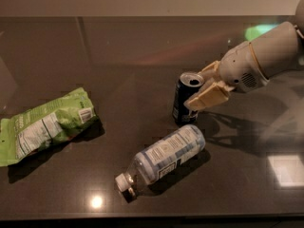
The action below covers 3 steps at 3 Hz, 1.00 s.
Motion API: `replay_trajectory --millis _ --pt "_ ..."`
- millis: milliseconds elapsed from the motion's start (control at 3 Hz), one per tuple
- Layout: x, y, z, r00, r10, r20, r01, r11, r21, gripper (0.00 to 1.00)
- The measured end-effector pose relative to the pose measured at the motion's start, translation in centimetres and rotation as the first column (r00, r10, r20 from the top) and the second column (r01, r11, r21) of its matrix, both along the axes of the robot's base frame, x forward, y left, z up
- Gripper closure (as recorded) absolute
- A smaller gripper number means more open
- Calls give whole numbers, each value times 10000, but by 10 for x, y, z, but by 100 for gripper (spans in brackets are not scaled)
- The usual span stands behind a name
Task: Move pepsi can near blue plastic bottle
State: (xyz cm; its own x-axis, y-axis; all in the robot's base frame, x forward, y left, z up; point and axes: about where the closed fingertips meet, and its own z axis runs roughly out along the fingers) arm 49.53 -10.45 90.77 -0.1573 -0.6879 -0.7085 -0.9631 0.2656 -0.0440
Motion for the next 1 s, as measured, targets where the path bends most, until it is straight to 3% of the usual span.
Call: replay_trajectory --millis 333,667,1000 --pt "0 -1 -3 10000 -61 46 60 10000 50 14" --pt "0 1 -2 10000 -27 53 27 10000 37 0" --pt "0 1 -2 10000 -26 53 25 10000 36 0"
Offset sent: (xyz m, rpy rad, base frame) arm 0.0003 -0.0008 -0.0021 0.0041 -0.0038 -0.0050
